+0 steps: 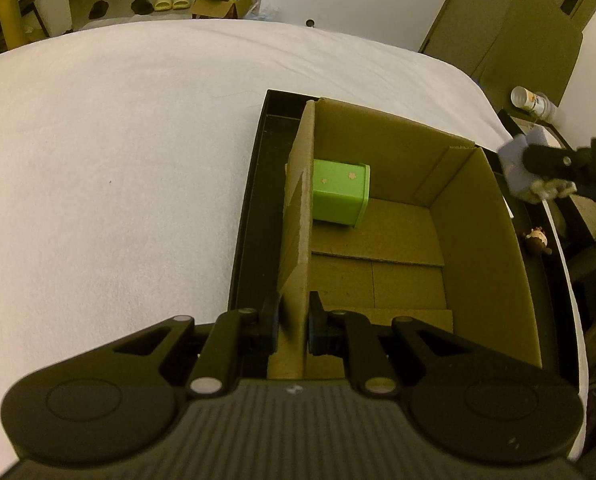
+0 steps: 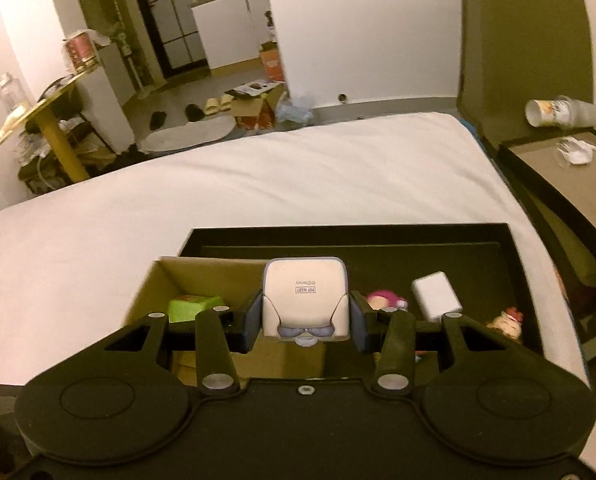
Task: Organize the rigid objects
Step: 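Lower the white charger block into the box beside the green cube, release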
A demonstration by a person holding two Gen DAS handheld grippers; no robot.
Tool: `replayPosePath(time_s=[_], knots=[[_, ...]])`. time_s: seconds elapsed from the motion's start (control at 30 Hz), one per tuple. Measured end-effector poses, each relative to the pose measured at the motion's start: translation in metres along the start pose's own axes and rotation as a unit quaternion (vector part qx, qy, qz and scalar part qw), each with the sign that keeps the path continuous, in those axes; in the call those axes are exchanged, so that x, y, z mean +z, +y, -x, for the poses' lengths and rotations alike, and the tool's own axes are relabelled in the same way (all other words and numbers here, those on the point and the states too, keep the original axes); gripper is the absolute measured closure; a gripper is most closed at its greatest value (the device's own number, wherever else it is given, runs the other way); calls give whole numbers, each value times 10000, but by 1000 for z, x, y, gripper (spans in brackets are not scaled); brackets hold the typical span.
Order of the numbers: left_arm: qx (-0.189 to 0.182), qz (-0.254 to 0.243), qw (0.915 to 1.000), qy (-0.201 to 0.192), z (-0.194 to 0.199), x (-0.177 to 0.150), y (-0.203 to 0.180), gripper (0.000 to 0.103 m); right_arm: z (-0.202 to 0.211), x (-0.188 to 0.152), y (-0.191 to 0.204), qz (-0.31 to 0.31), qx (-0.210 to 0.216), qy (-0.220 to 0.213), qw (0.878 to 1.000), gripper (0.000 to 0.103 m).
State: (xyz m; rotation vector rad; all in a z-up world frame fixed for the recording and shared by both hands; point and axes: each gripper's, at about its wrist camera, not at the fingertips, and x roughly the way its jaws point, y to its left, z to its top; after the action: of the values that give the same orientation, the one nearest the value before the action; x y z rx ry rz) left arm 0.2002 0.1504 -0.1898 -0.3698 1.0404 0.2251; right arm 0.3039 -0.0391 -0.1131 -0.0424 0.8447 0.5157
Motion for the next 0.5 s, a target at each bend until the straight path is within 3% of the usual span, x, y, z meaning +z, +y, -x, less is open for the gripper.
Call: replayPosePath(time_s=[0.5], knots=[[-23, 50, 10000, -10, 1, 0, 1, 91, -21, -3, 44, 410, 220, 248, 9986, 59]])
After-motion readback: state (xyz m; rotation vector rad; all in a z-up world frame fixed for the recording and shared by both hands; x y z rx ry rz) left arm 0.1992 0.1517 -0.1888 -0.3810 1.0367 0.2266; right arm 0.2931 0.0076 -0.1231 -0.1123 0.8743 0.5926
